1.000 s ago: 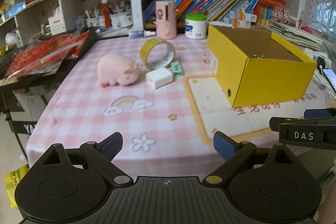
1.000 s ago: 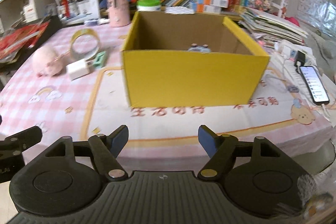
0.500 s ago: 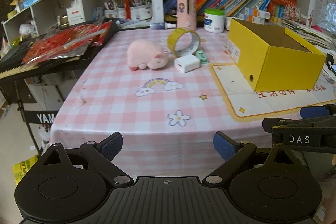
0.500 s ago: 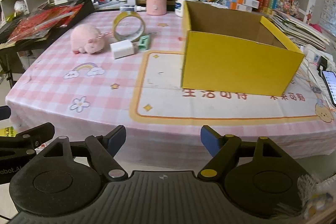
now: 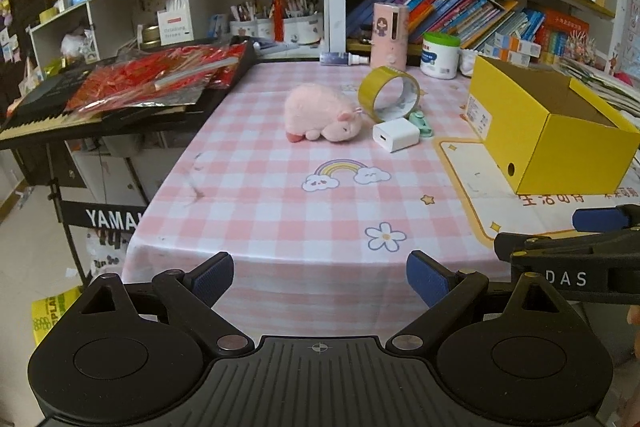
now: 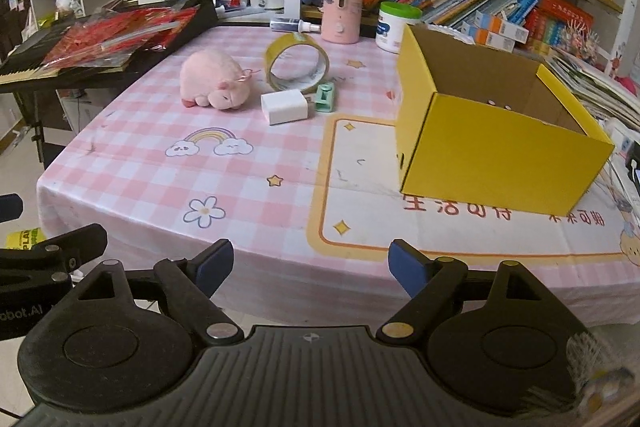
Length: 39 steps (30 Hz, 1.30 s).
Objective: Organize objects
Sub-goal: 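Withdraw both tools back from the yellow box toward the table, then move the right tool to the white charger while the left moves to the pink pig plush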
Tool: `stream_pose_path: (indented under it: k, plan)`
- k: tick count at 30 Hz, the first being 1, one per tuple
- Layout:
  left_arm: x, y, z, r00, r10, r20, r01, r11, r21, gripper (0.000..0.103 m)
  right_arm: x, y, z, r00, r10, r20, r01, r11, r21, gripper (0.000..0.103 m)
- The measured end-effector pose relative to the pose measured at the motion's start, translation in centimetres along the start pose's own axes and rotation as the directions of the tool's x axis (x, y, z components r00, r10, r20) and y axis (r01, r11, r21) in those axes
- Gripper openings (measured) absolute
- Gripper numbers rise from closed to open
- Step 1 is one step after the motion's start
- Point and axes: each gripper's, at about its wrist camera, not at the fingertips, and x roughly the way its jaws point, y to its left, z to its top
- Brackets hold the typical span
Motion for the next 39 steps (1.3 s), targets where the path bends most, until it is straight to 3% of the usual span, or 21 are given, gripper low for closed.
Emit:
stream_pose_path:
  k: [10, 39]
  plan:
    - [2.3, 0.6, 1.4, 1.0, 0.029, -0.005, -0.029, 1.0, -0.013, 0.095, 2.5, 0.0, 1.7, 1.0, 0.025, -0.018, -0.025, 1.0, 0.015, 0.085]
    - [12.5, 1.5, 8.4, 0.995, 0.084, -0.06, -0.089, 0.992, -0.087, 0.095, 14.1, 0.0, 12.4, 0.993, 0.117, -0.007, -0.118, 0.991, -0.064, 0.08]
